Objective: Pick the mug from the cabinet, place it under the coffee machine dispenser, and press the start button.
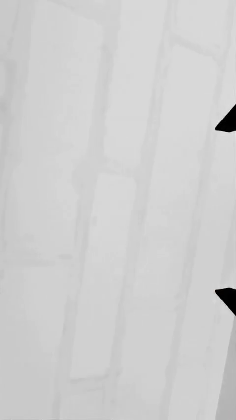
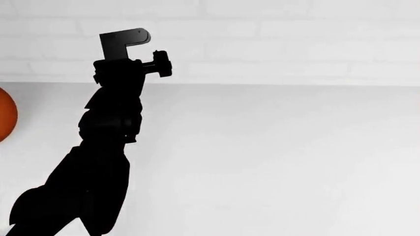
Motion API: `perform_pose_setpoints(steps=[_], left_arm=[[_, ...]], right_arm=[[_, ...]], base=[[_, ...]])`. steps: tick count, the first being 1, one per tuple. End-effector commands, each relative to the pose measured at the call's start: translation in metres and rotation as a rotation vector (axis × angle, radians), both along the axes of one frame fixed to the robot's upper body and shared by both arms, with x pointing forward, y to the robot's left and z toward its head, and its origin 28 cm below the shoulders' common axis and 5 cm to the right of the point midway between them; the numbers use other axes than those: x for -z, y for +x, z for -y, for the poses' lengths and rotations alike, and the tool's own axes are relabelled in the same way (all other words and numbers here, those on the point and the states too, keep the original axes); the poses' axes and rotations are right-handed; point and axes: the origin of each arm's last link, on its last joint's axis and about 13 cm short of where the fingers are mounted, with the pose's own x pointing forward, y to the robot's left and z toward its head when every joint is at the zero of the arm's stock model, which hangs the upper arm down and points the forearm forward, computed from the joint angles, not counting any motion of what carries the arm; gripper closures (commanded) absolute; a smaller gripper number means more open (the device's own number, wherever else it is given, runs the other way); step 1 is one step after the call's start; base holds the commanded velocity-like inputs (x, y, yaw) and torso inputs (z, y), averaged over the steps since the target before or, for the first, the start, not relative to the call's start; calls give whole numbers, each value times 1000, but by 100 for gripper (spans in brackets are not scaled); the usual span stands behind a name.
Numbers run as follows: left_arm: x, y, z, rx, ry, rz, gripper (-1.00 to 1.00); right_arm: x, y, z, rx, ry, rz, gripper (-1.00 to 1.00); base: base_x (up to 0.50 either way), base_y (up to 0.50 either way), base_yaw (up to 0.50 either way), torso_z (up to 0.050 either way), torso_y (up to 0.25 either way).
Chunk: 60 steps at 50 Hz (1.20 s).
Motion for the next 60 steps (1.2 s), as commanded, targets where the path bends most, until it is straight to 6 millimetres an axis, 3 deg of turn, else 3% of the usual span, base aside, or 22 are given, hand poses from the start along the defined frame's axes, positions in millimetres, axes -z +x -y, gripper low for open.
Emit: perform_pose_setpoints(steps=[1,8,40,56,57,60], left_arm=[[0,0,0,-1,3,2,-100],[1,0,0,3,7,4,-100],[1,0,1,14,32,9,-100],[1,0,2,17,31,10,-100],[1,0,2,16,31,10,-100],[1,0,2,14,32,11,-100]], right_arm=[[-4,36,-5,-95,-1,-150,-100],[0,43,-8,-193,-13,-173,-100],[6,93,-20,-261,-30,-300,-100],[32,127,-22,-295,34,-496,-100],[33,128,-22,-293,34,-504,100],[35,129,-23,-292,29,-513,100]], base=[[0,0,0,0,0],[0,0,0,0,0],[0,0,0,0,0],[0,0,0,0,0],[0,0,0,0,0],[0,0,0,0,0]])
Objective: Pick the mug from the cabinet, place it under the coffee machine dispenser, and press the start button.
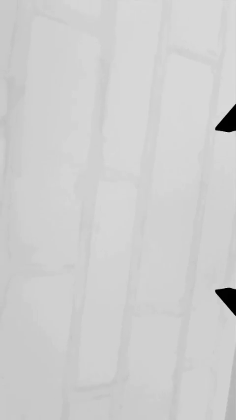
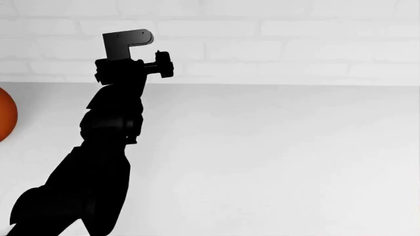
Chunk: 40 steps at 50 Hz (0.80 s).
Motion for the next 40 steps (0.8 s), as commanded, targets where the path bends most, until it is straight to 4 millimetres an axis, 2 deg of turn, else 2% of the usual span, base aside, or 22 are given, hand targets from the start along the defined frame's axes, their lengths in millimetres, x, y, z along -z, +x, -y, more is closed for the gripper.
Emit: perform_pose_setpoints(steps=[1,15,19,22,31,40], left_arm=[[0,0,0,-1,1,3,-100],[0,0,0,-3,7,2,-100],[0,0,0,-3,5,2,-100],[0,0,0,-3,1,3,-100],[0,0,0,-5,3,5,-100],[0,0,0,-6,11,5,-100]], right_arm=[[48,36,-17,-86,-45,-276,100],[48,32,-16,-83,-45,-269,100],[43,25,-16,-78,-53,-222,100],[33,11,-15,-47,-81,-133,100],[7,-46,-7,-38,-106,86,100],[0,-86,-8,-75,-146,217,100]], base=[[0,0,0,0,0],[5,1,4,0,0],[0,1,3,0,0],[0,1,0,0,0],[-4,0,0,0,0],[0,0,0,0,0]])
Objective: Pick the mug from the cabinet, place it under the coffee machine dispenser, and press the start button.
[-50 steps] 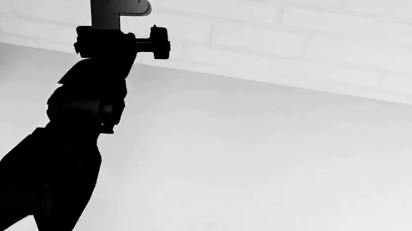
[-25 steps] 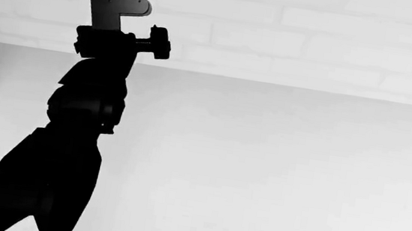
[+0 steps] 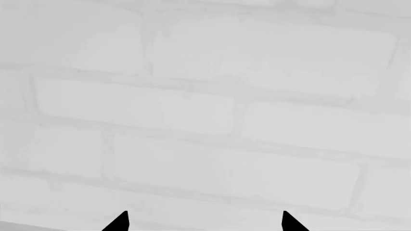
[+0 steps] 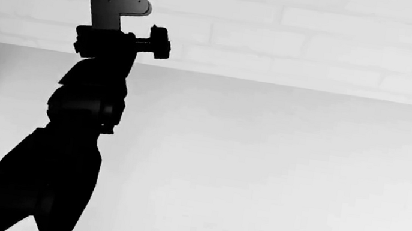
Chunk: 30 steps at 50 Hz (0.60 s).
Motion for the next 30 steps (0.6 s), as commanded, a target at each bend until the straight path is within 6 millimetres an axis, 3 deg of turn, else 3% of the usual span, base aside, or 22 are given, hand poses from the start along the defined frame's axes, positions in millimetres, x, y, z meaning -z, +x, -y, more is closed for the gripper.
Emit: perform_pose_setpoints(steps=[1,6,14,21,30], left_arm=[[0,0,0,-1,7,0,-100],[0,0,0,-1,10,0,-100],[-2,1,-2,-46,-27,30,-100],[-23,3,-1,-10,-160,59,-100],[-45,0,-2,6,-168,96,-100]], right_arm=[[-2,-47,-2,-52,-77,162,100],[0,-59,-3,-82,-100,210,100],[20,-61,-3,-141,-151,184,100],[40,-54,2,-172,-172,156,100],[53,-53,4,-171,-190,137,100]], base=[[0,0,0,0,0],[0,0,0,0,0],[0,0,0,0,0],[-373,-483,0,0,0],[-438,-503,0,0,0]])
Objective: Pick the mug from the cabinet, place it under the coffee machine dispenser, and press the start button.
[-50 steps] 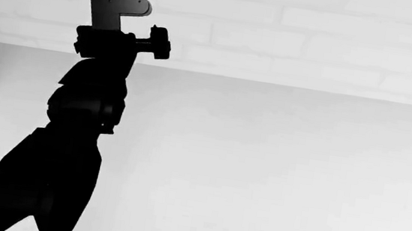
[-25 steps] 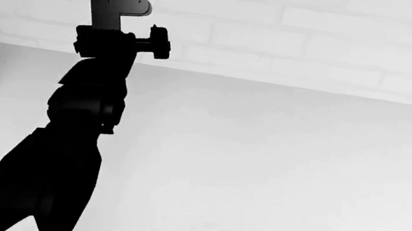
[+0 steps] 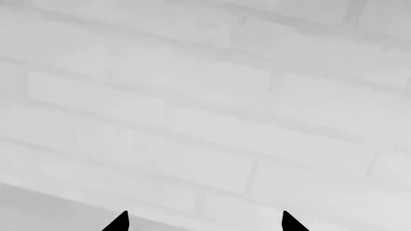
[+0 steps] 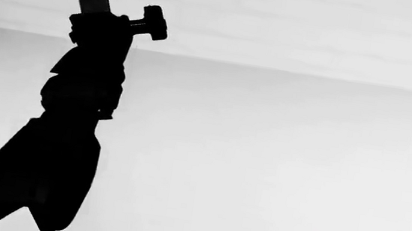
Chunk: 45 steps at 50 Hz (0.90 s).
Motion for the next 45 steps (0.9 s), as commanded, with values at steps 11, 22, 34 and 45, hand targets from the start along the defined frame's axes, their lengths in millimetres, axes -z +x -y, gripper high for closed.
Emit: perform_pose_setpoints(steps=[11,22,34,45], left_arm=[[-35,-9,-3,23,-50,81,-100],[-34,-8,-1,25,-28,83,-100],[-30,-11,-2,23,-17,82,-100],[-12,-98,-13,28,-54,179,-100]], right_arm=[[21,6,3,12,-51,-16,100],[24,11,4,19,-60,-24,100],[30,17,5,20,-60,-40,100],[129,30,23,51,-62,-57,100]], base=[[-474,-451,0,0,0],[-492,-416,0,0,0],[-493,-408,0,0,0],[-490,-422,0,0,0]])
